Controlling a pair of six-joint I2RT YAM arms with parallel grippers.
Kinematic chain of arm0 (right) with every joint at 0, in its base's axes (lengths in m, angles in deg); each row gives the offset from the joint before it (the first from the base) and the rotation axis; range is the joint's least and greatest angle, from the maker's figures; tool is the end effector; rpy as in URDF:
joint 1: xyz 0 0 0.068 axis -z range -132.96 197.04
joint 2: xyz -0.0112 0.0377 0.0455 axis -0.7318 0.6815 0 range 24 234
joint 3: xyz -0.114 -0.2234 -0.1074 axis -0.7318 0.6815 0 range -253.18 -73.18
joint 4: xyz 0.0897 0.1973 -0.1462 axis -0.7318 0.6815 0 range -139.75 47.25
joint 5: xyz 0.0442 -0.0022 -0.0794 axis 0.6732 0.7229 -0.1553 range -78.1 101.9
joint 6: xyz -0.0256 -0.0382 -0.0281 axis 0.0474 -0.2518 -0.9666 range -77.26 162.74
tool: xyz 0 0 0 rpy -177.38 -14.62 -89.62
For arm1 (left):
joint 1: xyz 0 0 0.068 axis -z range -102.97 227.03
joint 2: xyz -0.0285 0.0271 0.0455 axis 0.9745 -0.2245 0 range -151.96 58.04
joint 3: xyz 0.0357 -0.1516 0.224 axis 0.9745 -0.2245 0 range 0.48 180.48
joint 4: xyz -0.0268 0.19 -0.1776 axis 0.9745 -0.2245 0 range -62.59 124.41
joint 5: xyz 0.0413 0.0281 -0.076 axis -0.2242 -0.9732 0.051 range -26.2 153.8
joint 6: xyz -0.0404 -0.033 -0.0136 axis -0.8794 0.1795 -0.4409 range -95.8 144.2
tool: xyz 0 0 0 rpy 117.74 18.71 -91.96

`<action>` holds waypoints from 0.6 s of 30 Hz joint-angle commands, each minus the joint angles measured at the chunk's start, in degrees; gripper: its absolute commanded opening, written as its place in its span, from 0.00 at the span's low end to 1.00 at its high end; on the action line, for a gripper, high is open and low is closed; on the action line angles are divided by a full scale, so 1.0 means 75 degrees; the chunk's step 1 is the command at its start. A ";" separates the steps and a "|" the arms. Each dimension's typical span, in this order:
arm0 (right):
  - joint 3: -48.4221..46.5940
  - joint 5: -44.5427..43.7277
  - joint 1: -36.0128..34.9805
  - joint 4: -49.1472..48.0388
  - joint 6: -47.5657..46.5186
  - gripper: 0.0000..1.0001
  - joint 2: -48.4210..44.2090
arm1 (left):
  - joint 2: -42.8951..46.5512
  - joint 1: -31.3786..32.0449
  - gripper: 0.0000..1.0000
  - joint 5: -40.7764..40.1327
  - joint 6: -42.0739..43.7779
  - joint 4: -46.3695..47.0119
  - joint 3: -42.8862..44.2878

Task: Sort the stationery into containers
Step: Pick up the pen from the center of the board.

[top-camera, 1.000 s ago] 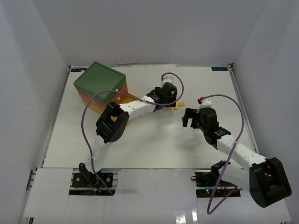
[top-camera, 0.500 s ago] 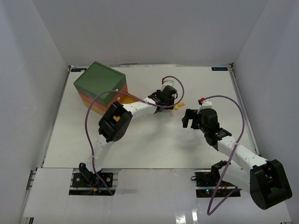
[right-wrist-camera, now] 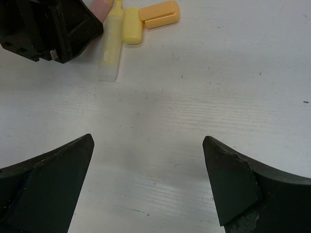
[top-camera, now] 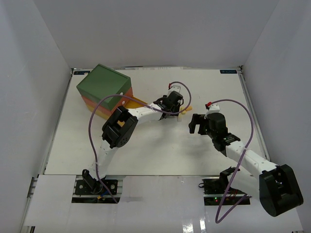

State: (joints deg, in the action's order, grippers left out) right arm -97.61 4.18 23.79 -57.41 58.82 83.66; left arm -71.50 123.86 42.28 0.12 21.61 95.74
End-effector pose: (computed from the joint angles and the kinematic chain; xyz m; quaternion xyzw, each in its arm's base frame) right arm 0.2023 0.0818 0.1984 -0.0185 0.8538 0.1197 0.5063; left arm 0.3497 -0.3539 0.1502 0.1134 0.9098 -0.0670 0.3936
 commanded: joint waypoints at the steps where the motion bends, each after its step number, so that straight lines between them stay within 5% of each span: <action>1: -0.0024 0.0128 0.0029 -0.0326 0.0001 1.00 0.0131 | 0.0338 0.0002 0.60 0.0373 0.0420 -0.0157 -0.0245; 5: -0.0130 0.0245 0.0029 -0.0315 -0.0069 1.00 0.0225 | 0.0338 -0.0009 0.57 0.0642 0.0760 -0.0134 -0.0385; 13: -0.0305 0.0280 0.0041 -0.0245 -0.0186 1.00 0.0424 | 0.0513 0.0002 0.22 0.0993 0.1265 -0.0075 -0.0713; 18: -0.0388 0.0443 0.0041 -0.0209 -0.0268 1.00 0.0471 | 0.1145 -0.0009 0.15 0.1146 0.1510 0.0100 -0.1519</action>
State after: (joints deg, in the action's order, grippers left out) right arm -97.83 6.28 23.79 -57.48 57.97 87.18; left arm -67.87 123.55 47.22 9.58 26.57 88.84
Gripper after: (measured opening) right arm 0.998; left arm 0.370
